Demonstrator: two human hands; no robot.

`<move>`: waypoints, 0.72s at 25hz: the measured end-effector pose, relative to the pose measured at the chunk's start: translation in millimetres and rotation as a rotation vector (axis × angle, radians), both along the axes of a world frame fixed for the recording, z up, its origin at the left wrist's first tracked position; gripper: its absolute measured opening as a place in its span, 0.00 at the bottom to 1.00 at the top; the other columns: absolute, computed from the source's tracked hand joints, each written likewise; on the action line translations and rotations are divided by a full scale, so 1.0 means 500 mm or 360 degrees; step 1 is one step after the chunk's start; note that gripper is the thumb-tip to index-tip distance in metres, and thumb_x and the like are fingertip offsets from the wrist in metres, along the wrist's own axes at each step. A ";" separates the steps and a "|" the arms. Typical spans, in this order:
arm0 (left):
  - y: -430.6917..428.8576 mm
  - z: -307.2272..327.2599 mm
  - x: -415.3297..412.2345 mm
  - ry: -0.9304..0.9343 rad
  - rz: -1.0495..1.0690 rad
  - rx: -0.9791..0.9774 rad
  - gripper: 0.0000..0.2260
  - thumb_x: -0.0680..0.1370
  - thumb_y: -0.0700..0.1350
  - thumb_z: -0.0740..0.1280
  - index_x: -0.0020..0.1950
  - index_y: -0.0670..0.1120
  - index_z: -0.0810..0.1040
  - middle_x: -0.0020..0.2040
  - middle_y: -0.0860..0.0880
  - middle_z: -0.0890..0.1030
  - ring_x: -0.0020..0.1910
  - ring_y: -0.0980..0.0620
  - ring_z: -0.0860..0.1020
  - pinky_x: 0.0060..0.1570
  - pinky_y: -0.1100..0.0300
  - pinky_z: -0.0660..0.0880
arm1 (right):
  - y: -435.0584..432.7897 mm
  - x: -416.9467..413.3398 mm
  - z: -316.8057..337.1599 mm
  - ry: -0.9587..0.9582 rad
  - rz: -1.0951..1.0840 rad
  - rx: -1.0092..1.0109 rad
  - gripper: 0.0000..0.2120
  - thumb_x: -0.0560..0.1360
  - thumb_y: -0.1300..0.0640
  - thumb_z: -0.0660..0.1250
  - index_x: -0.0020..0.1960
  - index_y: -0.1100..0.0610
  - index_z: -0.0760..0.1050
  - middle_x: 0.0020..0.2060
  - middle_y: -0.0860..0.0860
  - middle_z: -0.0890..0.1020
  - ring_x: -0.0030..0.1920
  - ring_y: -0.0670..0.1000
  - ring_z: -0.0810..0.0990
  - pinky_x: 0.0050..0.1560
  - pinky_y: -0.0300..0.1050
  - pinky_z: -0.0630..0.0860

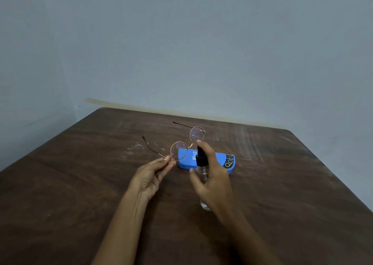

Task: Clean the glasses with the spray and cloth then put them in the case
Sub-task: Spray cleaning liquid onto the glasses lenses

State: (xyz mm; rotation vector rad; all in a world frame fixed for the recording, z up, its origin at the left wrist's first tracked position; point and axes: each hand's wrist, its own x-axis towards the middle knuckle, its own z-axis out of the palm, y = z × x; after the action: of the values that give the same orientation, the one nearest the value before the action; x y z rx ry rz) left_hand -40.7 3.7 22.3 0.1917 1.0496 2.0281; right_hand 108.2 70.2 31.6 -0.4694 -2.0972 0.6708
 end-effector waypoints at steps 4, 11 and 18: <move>0.002 -0.002 -0.001 -0.0014 -0.0050 -0.0038 0.19 0.74 0.29 0.61 0.27 0.38 0.82 0.28 0.44 0.83 0.29 0.53 0.83 0.27 0.68 0.77 | -0.002 0.001 -0.006 -0.0011 -0.0013 -0.0021 0.29 0.66 0.60 0.64 0.62 0.39 0.63 0.26 0.40 0.70 0.27 0.45 0.71 0.32 0.37 0.69; 0.004 -0.003 0.006 -0.0054 -0.0056 -0.0072 0.14 0.75 0.29 0.60 0.32 0.35 0.80 0.28 0.44 0.83 0.28 0.52 0.82 0.27 0.67 0.78 | -0.004 0.005 -0.011 -0.0147 -0.0028 -0.0044 0.26 0.64 0.56 0.62 0.58 0.39 0.63 0.29 0.35 0.71 0.28 0.43 0.70 0.36 0.38 0.66; 0.001 -0.004 0.006 -0.0060 -0.0074 -0.0075 0.16 0.75 0.28 0.59 0.31 0.36 0.81 0.29 0.44 0.83 0.28 0.53 0.82 0.27 0.67 0.78 | -0.017 0.006 -0.008 -0.0204 -0.0036 0.0104 0.34 0.64 0.56 0.61 0.67 0.34 0.58 0.37 0.40 0.75 0.40 0.45 0.75 0.38 0.37 0.69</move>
State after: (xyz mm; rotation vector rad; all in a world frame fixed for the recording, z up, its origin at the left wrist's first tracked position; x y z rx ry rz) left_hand -37.5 4.0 20.5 0.1510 1.0588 1.9562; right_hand 111.0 61.8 27.6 -0.5104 -2.2234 0.5707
